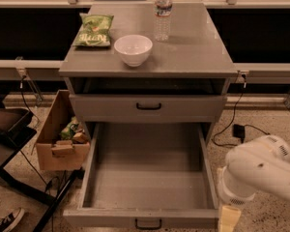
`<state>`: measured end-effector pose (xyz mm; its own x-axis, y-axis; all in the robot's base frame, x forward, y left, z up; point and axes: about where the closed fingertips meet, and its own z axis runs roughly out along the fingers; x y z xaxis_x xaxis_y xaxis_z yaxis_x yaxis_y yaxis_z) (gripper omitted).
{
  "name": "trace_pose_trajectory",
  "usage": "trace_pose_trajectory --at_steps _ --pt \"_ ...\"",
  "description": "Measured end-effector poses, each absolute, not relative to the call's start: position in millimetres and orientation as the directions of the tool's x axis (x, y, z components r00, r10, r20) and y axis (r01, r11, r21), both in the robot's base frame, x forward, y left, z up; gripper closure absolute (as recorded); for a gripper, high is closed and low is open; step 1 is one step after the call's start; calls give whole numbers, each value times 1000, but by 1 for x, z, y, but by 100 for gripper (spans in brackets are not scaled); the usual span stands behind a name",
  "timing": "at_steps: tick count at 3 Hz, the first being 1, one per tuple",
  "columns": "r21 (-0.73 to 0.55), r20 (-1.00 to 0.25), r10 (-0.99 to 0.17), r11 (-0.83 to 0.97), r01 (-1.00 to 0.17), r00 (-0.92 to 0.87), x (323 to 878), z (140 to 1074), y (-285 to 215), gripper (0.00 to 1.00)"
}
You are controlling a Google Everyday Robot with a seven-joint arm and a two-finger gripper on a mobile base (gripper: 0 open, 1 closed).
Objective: Open middle drawer
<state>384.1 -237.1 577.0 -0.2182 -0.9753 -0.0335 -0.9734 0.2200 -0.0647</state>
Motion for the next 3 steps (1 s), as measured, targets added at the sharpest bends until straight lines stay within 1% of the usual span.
trace_pose_trajectory --at_steps 1,2,3 --pt "-82 -22 -979 202 -976 -201 391 664 -252 0" --pt "-72 -3 -981 192 -979 -192 368 734 -271 0" --pt "-130 20 -981 189 -973 -193 340 777 -290 0"
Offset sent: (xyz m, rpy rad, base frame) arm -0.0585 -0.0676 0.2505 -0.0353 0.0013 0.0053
